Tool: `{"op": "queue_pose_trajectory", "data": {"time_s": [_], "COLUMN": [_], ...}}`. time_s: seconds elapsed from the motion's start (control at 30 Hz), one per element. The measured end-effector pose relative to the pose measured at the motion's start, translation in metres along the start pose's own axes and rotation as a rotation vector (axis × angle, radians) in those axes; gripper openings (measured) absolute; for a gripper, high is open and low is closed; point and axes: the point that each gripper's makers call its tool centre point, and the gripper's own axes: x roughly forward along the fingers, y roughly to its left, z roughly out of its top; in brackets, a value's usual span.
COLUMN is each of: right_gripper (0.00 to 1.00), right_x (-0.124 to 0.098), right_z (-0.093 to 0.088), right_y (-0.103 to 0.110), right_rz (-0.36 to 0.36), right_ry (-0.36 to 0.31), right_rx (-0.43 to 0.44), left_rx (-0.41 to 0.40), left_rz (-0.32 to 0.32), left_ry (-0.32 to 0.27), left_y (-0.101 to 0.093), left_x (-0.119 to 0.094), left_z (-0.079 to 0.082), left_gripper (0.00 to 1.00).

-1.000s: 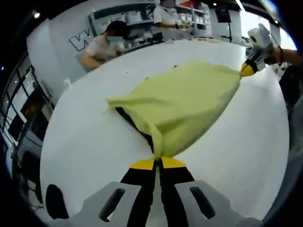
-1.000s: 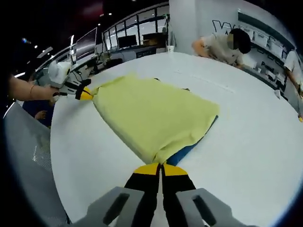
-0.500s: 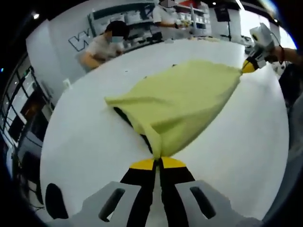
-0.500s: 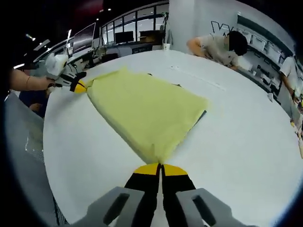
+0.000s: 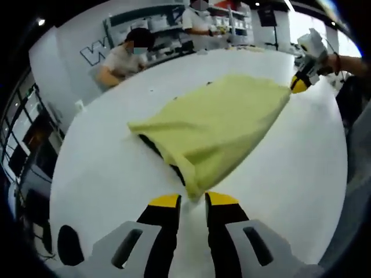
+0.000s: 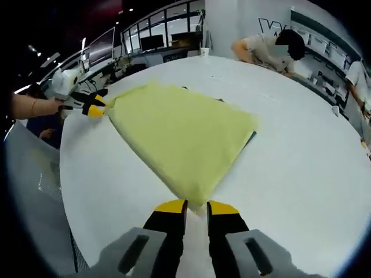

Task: Fold the garment on the visible template until the final outline fits inside the template.

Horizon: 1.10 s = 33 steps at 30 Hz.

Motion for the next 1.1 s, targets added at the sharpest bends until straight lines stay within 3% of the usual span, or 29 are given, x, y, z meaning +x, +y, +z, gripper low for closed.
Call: {"op": "queue_pose_trajectory", "data": {"time_s": [0.1, 0.23, 0.27, 0.43, 0.57, 0.6, 0.77, 0.97, 1.03, 1.1], "right_gripper": [0.12, 0.14, 0.15, 0.19, 0.09, 0.01, 0.0, 0.0, 0.0, 0.0], "right_x": [0.003, 0.015, 0.019, 0.03, 0.038, 0.038, 0.036, 0.032, 0.031, 0.029], "right_z": [0.016, 0.031, 0.032, 0.027, 0.02, 0.019, 0.007, 0.0, -0.003, -0.003], "right_y": [-0.007, -0.016, -0.019, -0.017, -0.018, -0.014, -0.022, -0.026, -0.029, -0.029], "right_rz": [-0.004, -0.009, -0.016, 0.012, 0.007, 0.018, -0.022, -0.033, -0.043, -0.051], "right_ry": [-0.034, -0.05, -0.044, -0.004, 0.03, 0.039, 0.083, 0.094, 0.097, 0.089], "right_rx": [0.032, 0.06, 0.055, 0.138, 0.12, 0.119, 0.076, 0.11, 0.119, 0.139], "left_rx": [-0.06, -0.077, -0.088, -0.137, -0.147, -0.148, -0.155, -0.195, -0.278, -0.431], "left_rz": [-0.008, -0.022, -0.056, -0.077, -0.081, -0.079, -0.071, -0.06, -0.06, -0.039], "left_ry": [-0.026, -0.006, -0.014, -0.006, -0.006, -0.006, 0.006, 0.05, 0.104, 0.14], "left_y": [0.009, 0.014, 0.009, 0.01, 0.009, 0.01, 0.012, 0.01, 0.009, 0.015], "left_x": [0.007, 0.024, 0.027, 0.035, 0.034, 0.034, 0.032, 0.031, 0.031, 0.03], "left_z": [0.012, 0.012, 0.014, 0.014, 0.015, 0.014, 0.012, 0.003, -0.006, -0.011], "left_gripper": [0.33, 0.2, 0.17, 0.06, 0.06, 0.06, 0.06, 0.06, 0.07, 0.09]}}
